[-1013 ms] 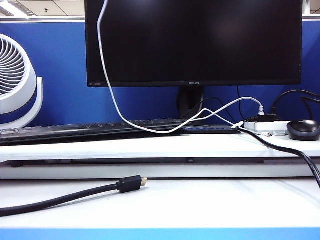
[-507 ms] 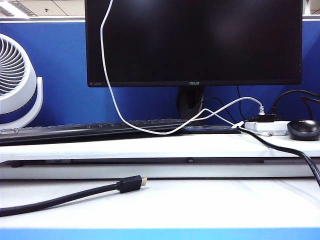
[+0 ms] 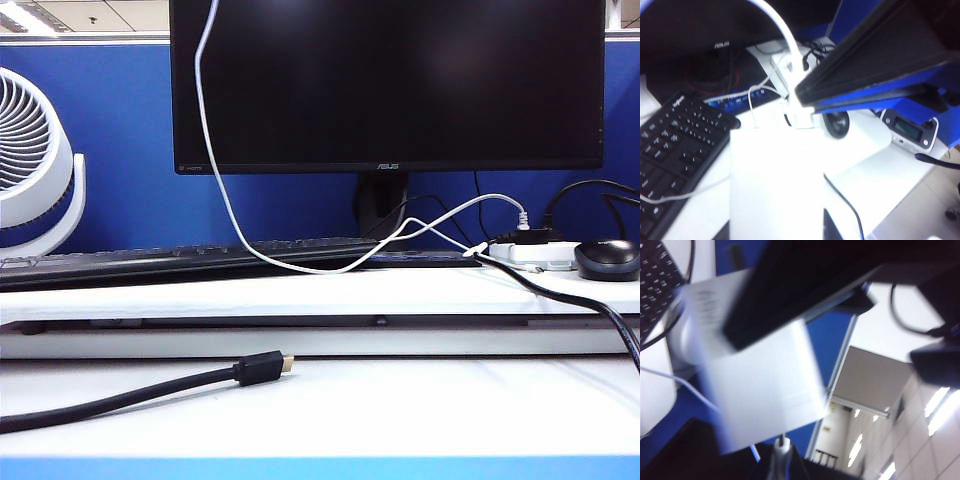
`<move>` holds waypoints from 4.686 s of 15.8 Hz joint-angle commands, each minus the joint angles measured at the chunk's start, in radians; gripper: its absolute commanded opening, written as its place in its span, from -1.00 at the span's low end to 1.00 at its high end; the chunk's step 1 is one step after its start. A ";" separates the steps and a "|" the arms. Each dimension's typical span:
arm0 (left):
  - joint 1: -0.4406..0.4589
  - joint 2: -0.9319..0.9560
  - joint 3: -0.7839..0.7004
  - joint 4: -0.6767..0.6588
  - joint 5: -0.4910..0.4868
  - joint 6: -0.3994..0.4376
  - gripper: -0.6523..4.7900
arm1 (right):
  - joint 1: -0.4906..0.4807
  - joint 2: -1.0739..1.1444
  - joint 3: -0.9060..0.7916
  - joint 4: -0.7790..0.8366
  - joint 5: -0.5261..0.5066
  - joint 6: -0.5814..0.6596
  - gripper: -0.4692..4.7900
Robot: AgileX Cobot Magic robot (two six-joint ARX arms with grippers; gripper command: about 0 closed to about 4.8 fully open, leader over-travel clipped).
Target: Pick up the Type-C charging cable and the charging base, insert one end of the Type-C charger into the corresponding slot on the base, and finally place the plugged-in charger back on the table.
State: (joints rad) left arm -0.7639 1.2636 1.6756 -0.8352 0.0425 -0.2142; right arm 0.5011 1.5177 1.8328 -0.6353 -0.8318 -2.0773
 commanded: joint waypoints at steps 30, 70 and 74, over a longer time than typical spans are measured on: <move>0.000 -0.006 0.007 -0.032 -0.002 0.024 -0.70 | 0.026 -0.014 0.004 -0.052 0.100 0.001 -0.81; 0.000 -0.007 0.032 0.021 0.049 -0.008 -0.70 | 0.027 -0.019 0.003 -0.132 -0.001 0.001 -0.81; 0.000 -0.007 0.032 0.029 0.051 -0.024 -0.70 | 0.044 -0.012 0.003 -0.132 0.000 0.001 -0.81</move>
State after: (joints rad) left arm -0.7643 1.2594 1.6951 -0.8978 0.0963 -0.2272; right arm 0.5297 1.5055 1.8347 -0.7422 -0.7910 -2.0777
